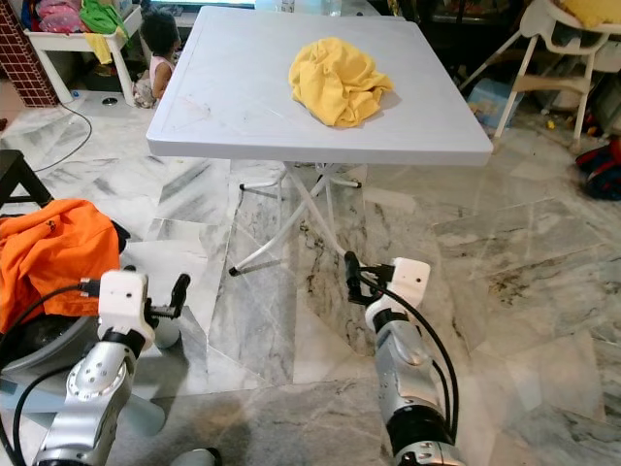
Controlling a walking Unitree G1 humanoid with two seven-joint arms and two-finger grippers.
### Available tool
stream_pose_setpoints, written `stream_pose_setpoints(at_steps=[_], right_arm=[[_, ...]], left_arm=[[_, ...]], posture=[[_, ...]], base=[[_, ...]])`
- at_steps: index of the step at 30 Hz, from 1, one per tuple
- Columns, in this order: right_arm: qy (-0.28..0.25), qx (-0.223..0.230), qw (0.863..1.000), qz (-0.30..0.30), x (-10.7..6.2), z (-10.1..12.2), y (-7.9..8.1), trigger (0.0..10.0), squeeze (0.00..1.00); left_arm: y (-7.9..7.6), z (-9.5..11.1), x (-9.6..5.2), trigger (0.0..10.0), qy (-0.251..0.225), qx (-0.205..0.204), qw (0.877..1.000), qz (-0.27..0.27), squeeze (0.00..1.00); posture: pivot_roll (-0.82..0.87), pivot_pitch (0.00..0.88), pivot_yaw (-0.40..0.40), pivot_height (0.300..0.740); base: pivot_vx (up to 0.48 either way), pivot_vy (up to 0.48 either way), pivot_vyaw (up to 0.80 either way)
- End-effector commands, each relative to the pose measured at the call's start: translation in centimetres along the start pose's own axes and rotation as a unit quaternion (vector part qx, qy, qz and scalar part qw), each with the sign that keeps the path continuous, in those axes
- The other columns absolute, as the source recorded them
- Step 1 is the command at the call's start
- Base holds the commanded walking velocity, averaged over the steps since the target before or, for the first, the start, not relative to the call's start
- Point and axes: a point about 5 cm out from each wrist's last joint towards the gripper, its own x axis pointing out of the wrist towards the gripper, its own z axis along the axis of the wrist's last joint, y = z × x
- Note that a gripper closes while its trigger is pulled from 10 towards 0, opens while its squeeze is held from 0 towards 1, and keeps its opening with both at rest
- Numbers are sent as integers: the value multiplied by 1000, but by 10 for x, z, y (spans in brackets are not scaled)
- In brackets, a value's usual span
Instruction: Hang hanger
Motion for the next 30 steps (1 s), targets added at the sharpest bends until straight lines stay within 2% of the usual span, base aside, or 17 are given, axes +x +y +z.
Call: stream_pose_setpoints(at_steps=[1,5,7,13,18,21,27,30], right_arm=[[-4,-11,1000,4,-2,0,-1,10000,0],[4,-17,1000,6,-3,-2,-3,10000,0],[1,-17,1000,14,2,1,4,10000,0],[-13,-10,1000,11,9,8,8,10000,0],[-24,13,999,-26,5,5,5,10000,0],[-27,21,999,-39,3,2,4,10000,0],[-44,41,994,-91,-10,-7,-4,10000,0],[-52,44,991,-112,-16,-9,-10,10000,0]], left_arm=[[0,2,0,10000,-11,-1,1000,5,0],[-3,-2,3,10000,-8,-2,1000,7,0],[-6,4,12,10000,-18,4,1000,-3,0],[-3,10,21,10000,-25,11,1000,-6,0],[2,14,28,10000,-26,37,998,-36,0],[3,15,30,10000,-24,46,997,-49,0],[-6,22,43,10000,-22,69,992,-107,0],[-13,25,49,10000,-21,72,989,-128,0]], posture=[[290,57,-122,740],[291,27,-122,740],[290,0,-117,740],[284,0,-98,740],[242,0,3,740],[222,0,35,740],[121,0,137,740],[87,0,160,740]], base=[[0,0,0],[0,0,0],[0,0,0],[0,0,0],[0,0,0],[0,0,0],[0,0,0],[0,0,0]])
